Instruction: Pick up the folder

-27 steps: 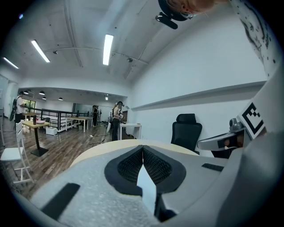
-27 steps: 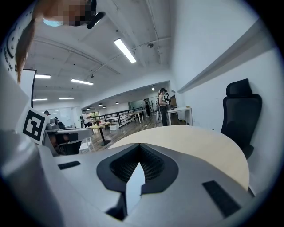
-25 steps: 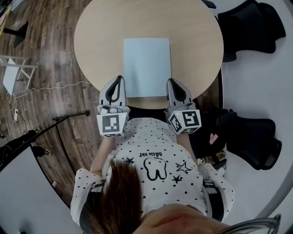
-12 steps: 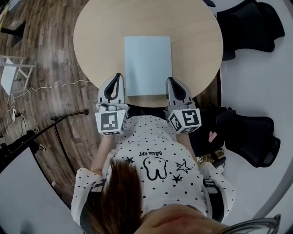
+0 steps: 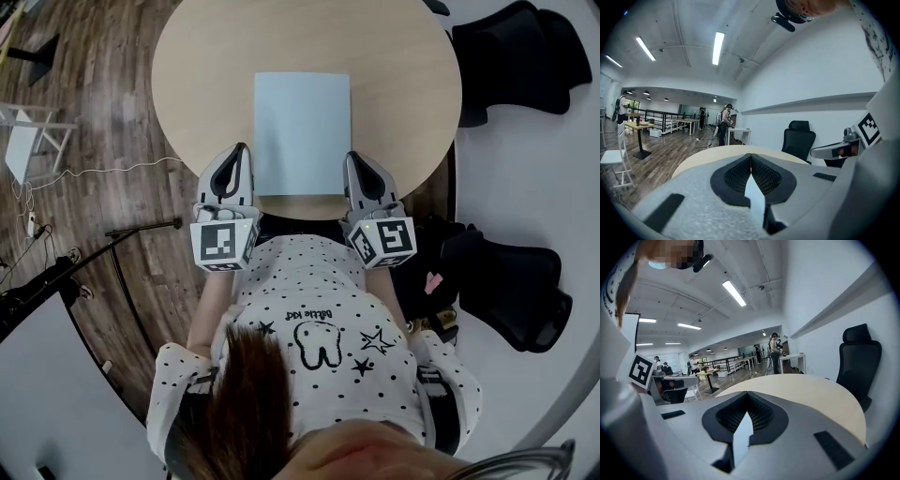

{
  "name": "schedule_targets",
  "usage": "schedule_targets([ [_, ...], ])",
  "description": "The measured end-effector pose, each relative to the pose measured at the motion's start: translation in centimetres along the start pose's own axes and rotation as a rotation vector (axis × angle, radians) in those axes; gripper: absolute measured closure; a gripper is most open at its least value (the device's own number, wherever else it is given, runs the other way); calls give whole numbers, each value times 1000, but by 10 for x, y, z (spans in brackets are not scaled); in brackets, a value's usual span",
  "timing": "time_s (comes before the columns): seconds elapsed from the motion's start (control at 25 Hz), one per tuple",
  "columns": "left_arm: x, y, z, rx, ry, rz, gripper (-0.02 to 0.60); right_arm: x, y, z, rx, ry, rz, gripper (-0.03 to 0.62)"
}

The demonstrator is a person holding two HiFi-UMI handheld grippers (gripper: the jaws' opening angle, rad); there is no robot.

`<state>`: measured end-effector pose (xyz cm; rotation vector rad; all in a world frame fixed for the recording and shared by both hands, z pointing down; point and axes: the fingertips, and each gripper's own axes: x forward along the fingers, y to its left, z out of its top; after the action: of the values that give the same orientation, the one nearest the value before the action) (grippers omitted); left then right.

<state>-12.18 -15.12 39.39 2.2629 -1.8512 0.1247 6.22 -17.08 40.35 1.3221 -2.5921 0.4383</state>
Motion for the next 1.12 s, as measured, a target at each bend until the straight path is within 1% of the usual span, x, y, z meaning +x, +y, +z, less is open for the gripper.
schedule_targets([
  [0.32,28,11,-5,-33,52,24,565,14,-31,5,-17,3,9,588],
  [0.4,35,11,-9,-39,70,20,565,19,-38,1,-16,19,11,588],
  [0.52,46,9,-12,-45,69,-3,563,30,-47,-3,3,36,20,586],
  [0.56,49,8,-14,-49,71,-12,563,33,-50,-5,11,40,25,575],
  [0.6,53,8,-17,-53,76,-18,563,36,-52,-6,17,45,29,524],
  [0.64,56,8,-19,-57,83,-20,561,39,-53,-8,23,51,34,500],
  [0.68,59,9,-22,-61,92,-22,560,42,-54,-9,28,57,40,497],
  [0.76,64,10,-29,-76,116,-30,477,48,-55,-12,37,66,48,487],
  [0.8,67,11,-33,-88,129,-39,460,51,-56,-13,42,69,51,485],
  [0.88,74,11,-40,-111,154,-59,451,55,-58,-16,52,72,51,485],
  [1.0,83,12,-50,-137,184,-84,402,62,-64,-20,62,82,42,485],
  [1.12,93,15,-56,-163,201,-87,396,69,-72,-23,75,92,32,480],
])
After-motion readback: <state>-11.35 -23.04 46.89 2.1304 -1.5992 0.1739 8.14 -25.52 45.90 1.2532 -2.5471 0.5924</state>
